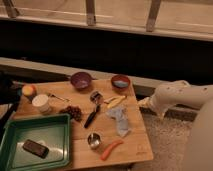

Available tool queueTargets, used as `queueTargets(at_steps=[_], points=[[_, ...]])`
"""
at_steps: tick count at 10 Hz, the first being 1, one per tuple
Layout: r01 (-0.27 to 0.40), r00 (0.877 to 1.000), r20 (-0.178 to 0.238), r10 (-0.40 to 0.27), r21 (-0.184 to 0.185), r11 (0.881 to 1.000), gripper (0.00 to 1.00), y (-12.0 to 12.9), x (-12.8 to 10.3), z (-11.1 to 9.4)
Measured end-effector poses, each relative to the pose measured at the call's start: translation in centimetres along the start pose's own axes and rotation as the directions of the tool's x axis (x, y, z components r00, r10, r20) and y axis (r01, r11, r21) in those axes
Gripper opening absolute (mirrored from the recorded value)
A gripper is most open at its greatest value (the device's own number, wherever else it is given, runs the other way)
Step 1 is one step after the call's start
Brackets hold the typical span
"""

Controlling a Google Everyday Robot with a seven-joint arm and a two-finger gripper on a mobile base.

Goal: Place pepper in purple bowl

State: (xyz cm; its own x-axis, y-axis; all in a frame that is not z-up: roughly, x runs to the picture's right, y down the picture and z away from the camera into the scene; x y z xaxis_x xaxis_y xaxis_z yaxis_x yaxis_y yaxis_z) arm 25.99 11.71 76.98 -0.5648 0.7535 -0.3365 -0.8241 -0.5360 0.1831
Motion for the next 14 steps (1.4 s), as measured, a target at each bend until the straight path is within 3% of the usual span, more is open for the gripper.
queueTargets(at_steps=[11, 14], points=[[0.007, 1.000, -0.007, -0.007, 0.007, 1.000, 0.80, 0.0, 0.0, -0.1], [0.130, 0.989, -0.067, -0.129, 0.022, 0.991, 0.80, 2.9, 2.6, 0.3]])
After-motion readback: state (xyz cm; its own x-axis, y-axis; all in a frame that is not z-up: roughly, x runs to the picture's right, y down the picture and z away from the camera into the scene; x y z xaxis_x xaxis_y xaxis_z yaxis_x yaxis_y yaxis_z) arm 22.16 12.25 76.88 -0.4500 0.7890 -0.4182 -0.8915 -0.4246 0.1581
